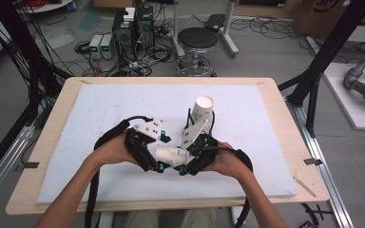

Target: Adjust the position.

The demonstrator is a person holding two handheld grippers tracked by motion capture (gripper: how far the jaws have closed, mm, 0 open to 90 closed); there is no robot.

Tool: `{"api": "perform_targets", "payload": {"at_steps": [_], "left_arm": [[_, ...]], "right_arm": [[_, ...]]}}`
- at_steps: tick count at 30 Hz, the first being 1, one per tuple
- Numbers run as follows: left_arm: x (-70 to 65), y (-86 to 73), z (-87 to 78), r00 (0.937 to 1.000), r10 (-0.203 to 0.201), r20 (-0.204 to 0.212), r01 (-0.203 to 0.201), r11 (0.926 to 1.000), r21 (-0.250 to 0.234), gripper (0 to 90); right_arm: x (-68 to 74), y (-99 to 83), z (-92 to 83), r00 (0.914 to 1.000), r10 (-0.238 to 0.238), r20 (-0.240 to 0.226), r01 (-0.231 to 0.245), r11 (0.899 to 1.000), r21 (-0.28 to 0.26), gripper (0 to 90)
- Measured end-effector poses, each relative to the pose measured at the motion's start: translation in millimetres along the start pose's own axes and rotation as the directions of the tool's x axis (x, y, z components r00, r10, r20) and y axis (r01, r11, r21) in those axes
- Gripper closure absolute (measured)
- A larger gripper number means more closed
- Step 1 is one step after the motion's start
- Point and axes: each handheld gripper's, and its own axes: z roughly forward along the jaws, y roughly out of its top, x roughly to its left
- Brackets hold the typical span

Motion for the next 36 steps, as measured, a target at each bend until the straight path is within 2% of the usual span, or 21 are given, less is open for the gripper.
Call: {"api": "perform_targets", "payload": {"at_steps": [3,14,19,21,28,36], "left_arm": [[-0.4,0.2,-4.9,1.0,-0.004,-0.008,0.004,0.9995,-0.033,12.7],[-1.7,-0.2,-7.6,0.9999,-0.004,-0.017,0.003,0.9994,-0.036,12.9],[-3.6,-6.2,-15.3,0.9995,-0.019,-0.024,0.017,0.9945,-0.103,12.8],[-4.5,-9.7,-16.3,0.9995,-0.018,-0.026,0.015,0.9932,-0.115,12.8],[-6.6,-22.3,-20.6,0.9989,-0.035,-0.031,0.029,0.9826,-0.184,12.8],[-9.6,-35.6,-23.9,0.9977,-0.059,-0.033,0.048,0.9607,-0.273,12.8]], "right_arm": [[0.1,-2.2,-1.3,1.0,0.008,0.001,-0.008,1.0,-0.005,37.3],[0.3,-7.0,-0.9,0.9999,0.015,0.006,-0.015,1.0,-0.021,37.2],[0.1,-14.0,-2.8,0.9997,0.026,0.002,-0.026,0.997,-0.07,37.2],[0.0,-17.1,-3.3,0.9993,0.036,0.005,-0.035,0.996,-0.085,37.2],[0.5,-28.1,-4.1,0.998,0.062,-0.003,-0.062,0.985,-0.164,37.2],[1.1,-35.7,-4.3,0.9972,0.075,-0.008,-0.074,0.968,-0.238,37.2]]}}
